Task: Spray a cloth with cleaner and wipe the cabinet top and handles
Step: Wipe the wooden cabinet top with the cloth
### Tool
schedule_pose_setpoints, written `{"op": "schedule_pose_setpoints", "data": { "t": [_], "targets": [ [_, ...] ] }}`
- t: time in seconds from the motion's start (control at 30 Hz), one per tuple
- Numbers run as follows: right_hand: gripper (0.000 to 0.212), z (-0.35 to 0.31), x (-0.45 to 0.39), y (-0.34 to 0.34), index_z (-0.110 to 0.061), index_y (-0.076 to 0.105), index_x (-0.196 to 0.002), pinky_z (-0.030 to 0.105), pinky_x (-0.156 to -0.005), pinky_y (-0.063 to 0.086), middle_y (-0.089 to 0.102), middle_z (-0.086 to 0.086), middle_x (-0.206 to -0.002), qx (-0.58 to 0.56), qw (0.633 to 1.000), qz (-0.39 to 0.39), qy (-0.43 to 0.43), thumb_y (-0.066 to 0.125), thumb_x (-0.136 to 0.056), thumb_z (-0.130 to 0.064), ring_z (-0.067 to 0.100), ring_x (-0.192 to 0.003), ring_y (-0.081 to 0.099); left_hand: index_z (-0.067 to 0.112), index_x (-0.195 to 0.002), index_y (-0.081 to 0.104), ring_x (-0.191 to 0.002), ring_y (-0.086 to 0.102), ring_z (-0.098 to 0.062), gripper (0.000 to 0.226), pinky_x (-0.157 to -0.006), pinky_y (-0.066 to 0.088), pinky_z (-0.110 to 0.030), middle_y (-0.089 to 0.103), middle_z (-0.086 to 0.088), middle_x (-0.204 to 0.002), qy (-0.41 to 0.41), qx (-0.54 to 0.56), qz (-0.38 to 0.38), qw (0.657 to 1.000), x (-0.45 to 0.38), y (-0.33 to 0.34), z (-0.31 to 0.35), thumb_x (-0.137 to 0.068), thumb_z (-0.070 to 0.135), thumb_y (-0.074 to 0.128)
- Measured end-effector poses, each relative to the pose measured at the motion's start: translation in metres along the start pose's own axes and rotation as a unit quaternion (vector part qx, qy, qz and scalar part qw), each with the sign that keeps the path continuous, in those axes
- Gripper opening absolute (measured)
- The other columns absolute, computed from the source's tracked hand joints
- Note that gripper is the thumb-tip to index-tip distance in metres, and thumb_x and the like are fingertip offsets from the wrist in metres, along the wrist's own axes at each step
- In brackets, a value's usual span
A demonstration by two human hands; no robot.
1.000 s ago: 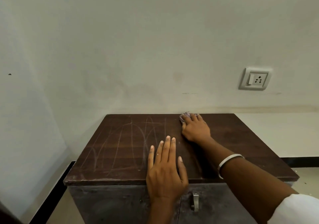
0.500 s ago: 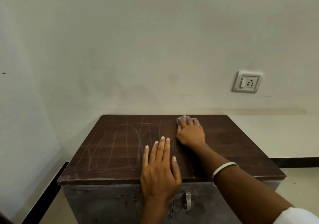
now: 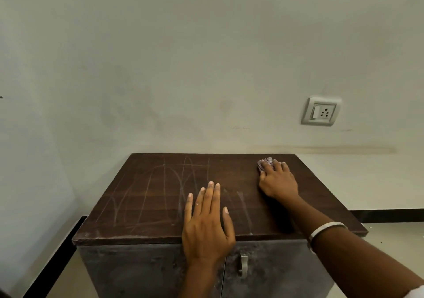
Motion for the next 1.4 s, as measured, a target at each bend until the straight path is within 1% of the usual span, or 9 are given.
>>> {"op": "schedule_pose_setpoints", "data": {
  "t": [0.17, 0.4, 0.53, 0.6, 0.73, 0.83, 1.0, 1.27, 1.4],
  "targets": [
    [0.052, -0.019, 0.009, 0.004, -0.030, 0.023, -0.151, 0.046, -0.120, 0.010, 0.014, 0.008, -0.161, 0.006, 1.000, 0.009, 0.002, 0.024, -0.100, -0.040, 0.033, -0.148, 0.007, 0.017, -0.141, 0.049, -0.134, 0.046, -0.016, 0.055, -0.113, 0.026, -0.043, 0.048, 0.001, -0.146, 0.003, 0.000, -0.001, 1.000, 0.000, 0.001, 0.000, -0.090, 0.036, 0.039],
    [0.050, -0.109, 0.050, 0.020, -0.032, 0.023, -0.151, 0.044, -0.121, 0.009, 0.014, 0.006, -0.161, -0.017, 0.992, 0.005, -0.124, 0.026, -0.101, -0.041, 0.030, -0.149, 0.005, 0.016, -0.141, 0.048, -0.134, 0.045, -0.016, 0.055, -0.114, 0.022, -0.042, 0.048, -0.001, -0.146, -0.002, -0.010, -0.013, 1.000, -0.001, 0.002, 0.000, -0.092, 0.036, 0.035],
    [0.050, -0.113, 0.055, 0.021, -0.033, 0.023, -0.151, 0.043, -0.121, 0.011, 0.015, 0.004, -0.161, -0.028, 0.986, -0.005, -0.162, 0.026, -0.102, -0.041, 0.027, -0.149, 0.005, 0.016, -0.142, 0.046, -0.135, 0.044, -0.016, 0.055, -0.114, 0.021, -0.041, 0.046, -0.001, -0.147, -0.007, -0.010, -0.022, 1.000, -0.001, 0.002, -0.001, -0.092, 0.035, 0.034],
    [0.050, -0.099, 0.051, 0.017, -0.034, 0.025, -0.150, 0.043, -0.121, 0.012, 0.018, 0.003, -0.161, -0.041, 0.988, -0.006, -0.150, 0.026, -0.101, -0.042, 0.027, -0.149, 0.008, 0.015, -0.143, 0.045, -0.136, 0.044, -0.015, 0.056, -0.114, 0.021, -0.040, 0.045, -0.001, -0.148, -0.008, -0.004, -0.024, 1.000, -0.001, 0.000, -0.002, -0.091, 0.034, 0.035],
    [0.052, -0.041, 0.039, 0.004, -0.033, 0.027, -0.148, 0.045, -0.120, 0.014, 0.020, 0.004, -0.160, -0.014, 0.997, 0.020, -0.079, 0.026, -0.098, -0.042, 0.029, -0.147, 0.013, 0.015, -0.143, 0.044, -0.135, 0.044, -0.015, 0.056, -0.115, 0.023, -0.040, 0.046, -0.001, -0.147, 0.011, 0.007, -0.026, 1.000, 0.000, -0.006, -0.004, -0.090, 0.030, 0.036],
    [0.052, -0.005, 0.037, -0.003, -0.033, 0.025, -0.150, 0.044, -0.120, 0.014, 0.018, 0.005, -0.160, -0.007, 0.999, 0.014, -0.029, 0.026, -0.099, -0.042, 0.029, -0.148, 0.011, 0.014, -0.144, 0.044, -0.136, 0.043, -0.015, 0.056, -0.115, 0.027, -0.043, 0.045, -0.002, -0.148, 0.005, -0.002, -0.029, 1.000, 0.000, -0.010, -0.017, -0.091, 0.030, 0.033],
    [0.053, -0.019, 0.053, -0.003, -0.031, 0.021, -0.152, 0.046, -0.121, 0.008, 0.012, 0.008, -0.162, -0.008, 1.000, 0.011, -0.010, 0.025, -0.100, -0.041, 0.032, -0.148, 0.005, 0.013, -0.144, 0.043, -0.137, 0.041, -0.016, 0.058, -0.117, 0.026, -0.045, 0.045, -0.003, -0.148, -0.009, -0.009, -0.018, 1.000, -0.002, -0.019, -0.044, -0.092, 0.033, 0.030],
    [0.052, -0.113, 0.096, 0.013, -0.030, 0.020, -0.152, 0.046, -0.121, 0.003, 0.009, 0.008, -0.162, -0.038, 0.991, -0.016, -0.129, 0.025, -0.101, -0.041, 0.031, -0.149, 0.001, 0.011, -0.141, 0.047, -0.133, 0.047, -0.020, 0.059, -0.117, 0.024, -0.046, 0.052, -0.006, -0.142, -0.069, -0.053, 0.001, 0.996, 0.002, -0.037, -0.094, -0.091, 0.036, 0.027],
    [0.051, -0.118, 0.103, 0.013, -0.032, 0.023, -0.151, 0.043, -0.120, 0.004, 0.014, 0.004, -0.162, -0.051, 0.986, -0.008, -0.160, 0.026, -0.101, -0.040, 0.028, -0.149, 0.004, 0.010, -0.139, 0.049, -0.132, 0.048, -0.021, 0.058, -0.117, 0.025, -0.046, 0.054, -0.007, -0.140, -0.067, -0.054, 0.005, 0.996, 0.003, -0.038, -0.091, -0.091, 0.035, 0.027]
  ]
}}
Point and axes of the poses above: each hand's wrist, its own x-axis away from the middle knuckle, its own y-axis out of the palm, z = x × y, the point moved 7 cm from there along -x, towards the middle knuckle
